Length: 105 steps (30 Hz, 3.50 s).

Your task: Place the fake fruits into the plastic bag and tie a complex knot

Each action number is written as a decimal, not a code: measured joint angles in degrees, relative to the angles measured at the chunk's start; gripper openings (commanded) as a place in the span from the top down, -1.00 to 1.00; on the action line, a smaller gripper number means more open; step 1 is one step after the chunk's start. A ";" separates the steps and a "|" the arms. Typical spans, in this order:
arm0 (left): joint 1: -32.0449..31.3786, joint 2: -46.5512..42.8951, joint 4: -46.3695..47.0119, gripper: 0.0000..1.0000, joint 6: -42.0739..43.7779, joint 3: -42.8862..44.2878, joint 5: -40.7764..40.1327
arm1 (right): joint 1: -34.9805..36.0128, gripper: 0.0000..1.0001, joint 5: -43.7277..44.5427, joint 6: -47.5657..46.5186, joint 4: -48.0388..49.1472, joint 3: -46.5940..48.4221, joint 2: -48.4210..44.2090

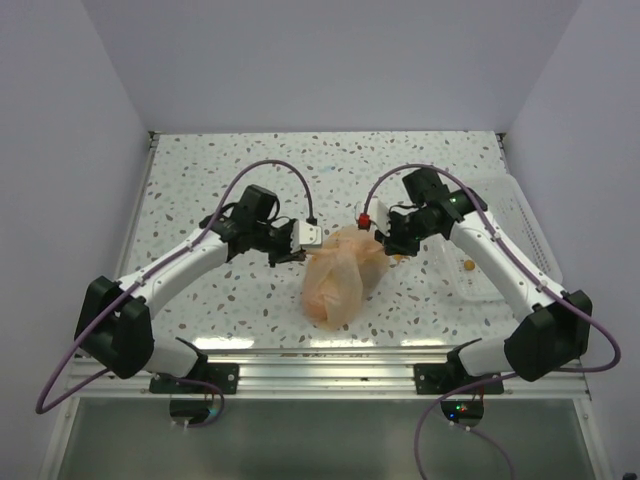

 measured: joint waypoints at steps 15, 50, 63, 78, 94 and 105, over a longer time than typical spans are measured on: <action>10.40 -2.45 3.56 1.00 0.39 -1.25 2.34 | 0.57 1.00 0.61 0.76 11.23 -4.17 -3.04; 27.02 2.43 5.22 1.00 14.62 -5.42 12.52 | -9.79 1.00 -6.34 -4.72 24.70 -6.88 6.08; 28.11 4.94 5.33 1.00 8.72 6.99 12.72 | -11.34 1.00 -5.97 -2.14 24.52 6.40 12.41; 36.15 7.19 2.60 -1.00 1.66 3.65 3.32 | -13.92 -0.97 7.72 4.96 13.99 13.57 18.80; 34.32 4.07 0.39 -1.00 -28.83 28.81 -6.29 | -14.99 -0.97 5.70 36.26 6.54 29.18 10.84; 27.98 8.04 6.88 -1.00 -36.09 15.23 -19.43 | -15.13 -0.97 6.36 53.18 19.39 11.34 14.64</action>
